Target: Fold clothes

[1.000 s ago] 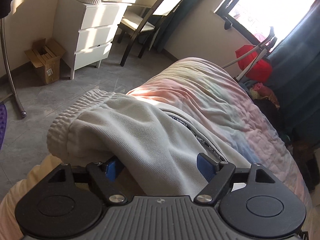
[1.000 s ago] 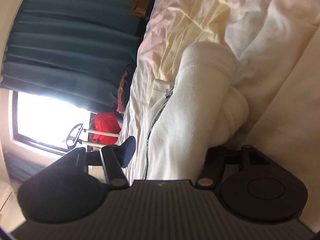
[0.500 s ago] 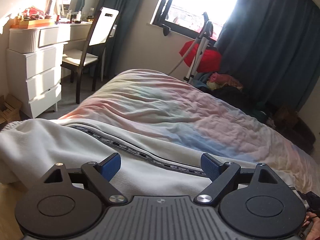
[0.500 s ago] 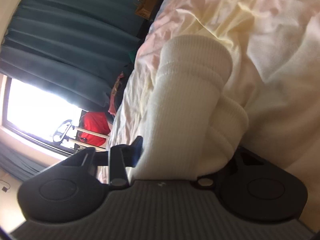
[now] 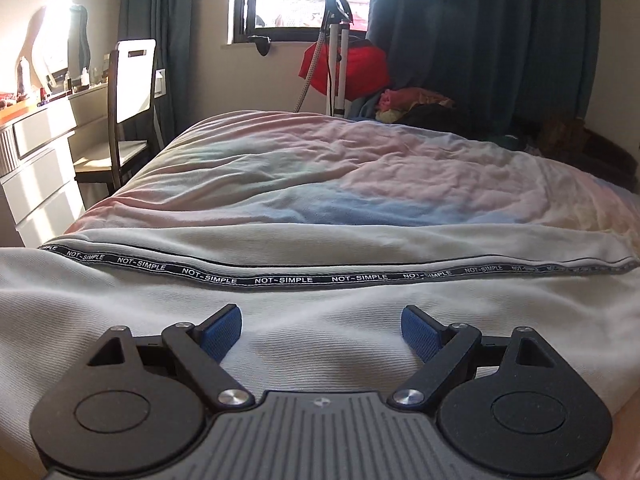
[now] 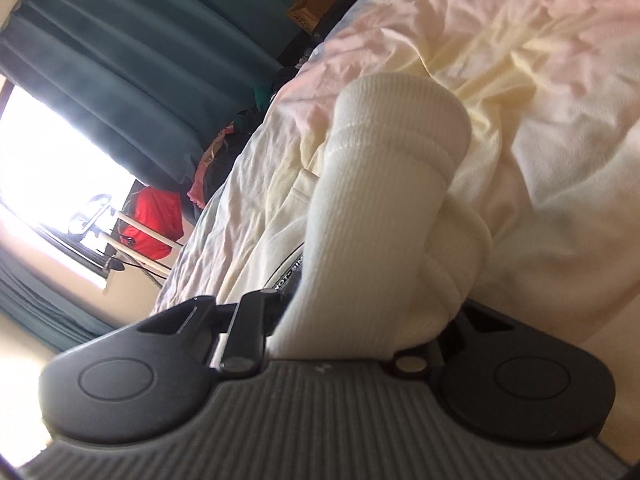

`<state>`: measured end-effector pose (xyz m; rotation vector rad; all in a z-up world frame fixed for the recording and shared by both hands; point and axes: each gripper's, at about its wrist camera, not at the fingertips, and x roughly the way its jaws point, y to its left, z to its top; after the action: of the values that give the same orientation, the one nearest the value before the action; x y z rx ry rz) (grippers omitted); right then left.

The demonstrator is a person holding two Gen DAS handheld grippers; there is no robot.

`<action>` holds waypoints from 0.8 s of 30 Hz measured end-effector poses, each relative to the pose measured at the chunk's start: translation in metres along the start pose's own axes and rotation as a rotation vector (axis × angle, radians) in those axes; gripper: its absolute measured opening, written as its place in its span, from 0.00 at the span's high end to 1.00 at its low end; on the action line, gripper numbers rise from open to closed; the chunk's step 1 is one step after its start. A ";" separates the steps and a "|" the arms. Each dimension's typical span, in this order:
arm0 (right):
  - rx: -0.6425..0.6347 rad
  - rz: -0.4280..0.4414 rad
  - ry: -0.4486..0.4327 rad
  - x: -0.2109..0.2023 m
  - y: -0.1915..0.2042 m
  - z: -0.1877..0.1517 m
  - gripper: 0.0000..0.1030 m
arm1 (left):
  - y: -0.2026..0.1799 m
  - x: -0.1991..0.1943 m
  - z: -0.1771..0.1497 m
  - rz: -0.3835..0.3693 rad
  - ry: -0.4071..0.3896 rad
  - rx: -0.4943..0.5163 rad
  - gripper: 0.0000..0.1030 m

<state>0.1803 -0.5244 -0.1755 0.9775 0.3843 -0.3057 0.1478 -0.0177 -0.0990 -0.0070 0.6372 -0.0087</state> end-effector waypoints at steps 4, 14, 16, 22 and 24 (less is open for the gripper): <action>-0.120 -0.049 -0.056 -0.009 0.023 -0.002 0.77 | -0.003 0.008 -0.006 0.005 0.039 0.013 0.14; -0.602 -0.011 -0.255 -0.056 0.116 -0.038 0.84 | -0.004 0.016 -0.008 0.018 0.073 0.050 0.11; -0.701 0.028 -0.286 -0.069 0.138 -0.056 0.85 | -0.002 0.013 -0.005 0.006 0.070 0.046 0.11; -1.070 0.175 -0.335 -0.103 0.201 -0.161 0.86 | 0.020 -0.004 0.010 -0.031 0.041 -0.060 0.11; -1.221 0.216 -0.319 -0.108 0.210 -0.206 0.86 | 0.029 -0.015 0.016 -0.022 0.002 -0.089 0.11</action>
<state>0.1355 -0.2307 -0.0750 -0.2342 0.1116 0.0086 0.1454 0.0111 -0.0777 -0.0999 0.6396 -0.0014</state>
